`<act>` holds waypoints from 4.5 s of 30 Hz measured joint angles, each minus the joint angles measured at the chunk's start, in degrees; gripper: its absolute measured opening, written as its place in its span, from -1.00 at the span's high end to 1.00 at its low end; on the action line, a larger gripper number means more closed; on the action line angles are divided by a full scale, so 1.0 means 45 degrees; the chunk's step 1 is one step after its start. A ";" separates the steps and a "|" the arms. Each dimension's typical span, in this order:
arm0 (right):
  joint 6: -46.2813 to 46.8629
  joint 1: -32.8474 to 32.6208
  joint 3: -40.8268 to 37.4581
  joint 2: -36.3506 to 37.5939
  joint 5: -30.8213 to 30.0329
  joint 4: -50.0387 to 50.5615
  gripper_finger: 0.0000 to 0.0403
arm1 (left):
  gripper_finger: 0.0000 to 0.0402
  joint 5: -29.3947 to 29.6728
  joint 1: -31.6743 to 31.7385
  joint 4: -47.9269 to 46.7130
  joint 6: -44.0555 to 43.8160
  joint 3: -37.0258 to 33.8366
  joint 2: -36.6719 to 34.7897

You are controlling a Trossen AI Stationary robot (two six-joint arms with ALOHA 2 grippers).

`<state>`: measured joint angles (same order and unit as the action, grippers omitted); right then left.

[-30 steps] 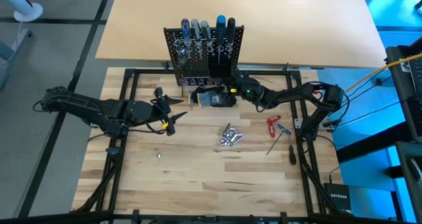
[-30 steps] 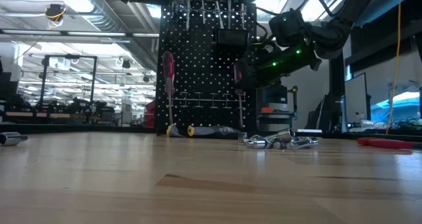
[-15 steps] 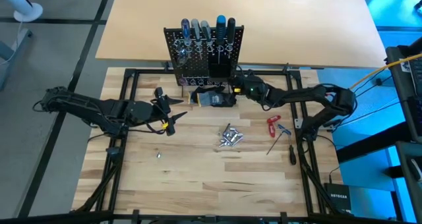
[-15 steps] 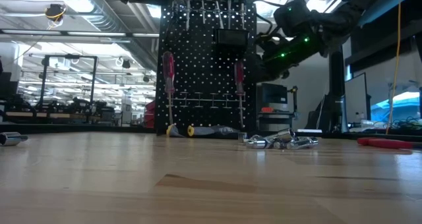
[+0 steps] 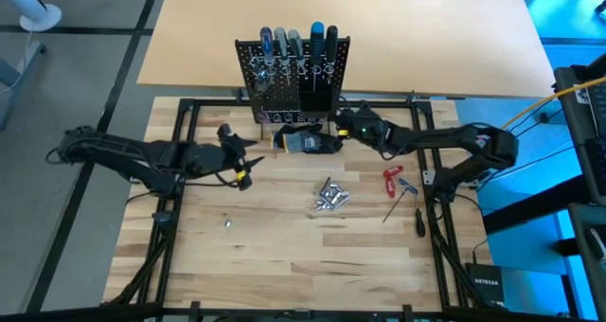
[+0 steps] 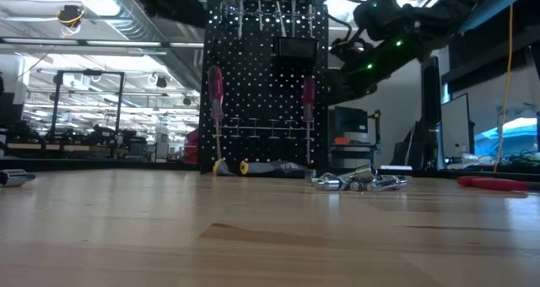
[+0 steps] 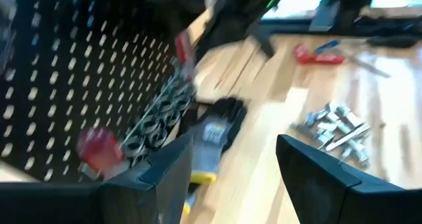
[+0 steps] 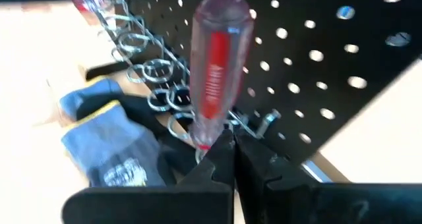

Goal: Hang tools onto peg board
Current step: Hang the red screwdriver on the pegboard, then hang the black screwdriver on the pegboard

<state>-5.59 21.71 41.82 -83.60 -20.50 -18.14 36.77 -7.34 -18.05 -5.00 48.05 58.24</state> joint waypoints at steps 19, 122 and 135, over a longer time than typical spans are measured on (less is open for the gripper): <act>0.0305 -0.1599 -0.2227 0.3134 -0.0197 0.1817 0.97 | -0.05 -0.2310 0.4259 0.4426 -0.1048 -0.3560 0.1495; 0.5508 -0.1491 0.1522 0.3614 0.4551 1.5863 -0.03 | 0.21 -0.5122 -0.1290 0.8245 -0.1506 -0.5476 0.1837; 0.6135 -0.1511 0.1525 0.3503 0.6040 1.6827 -0.04 | 0.21 -0.5119 -0.1385 0.8832 -0.3070 -0.6062 0.2278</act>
<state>22.01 14.91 48.69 -67.83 6.68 57.58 13.73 -13.57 21.69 -18.82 20.78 68.49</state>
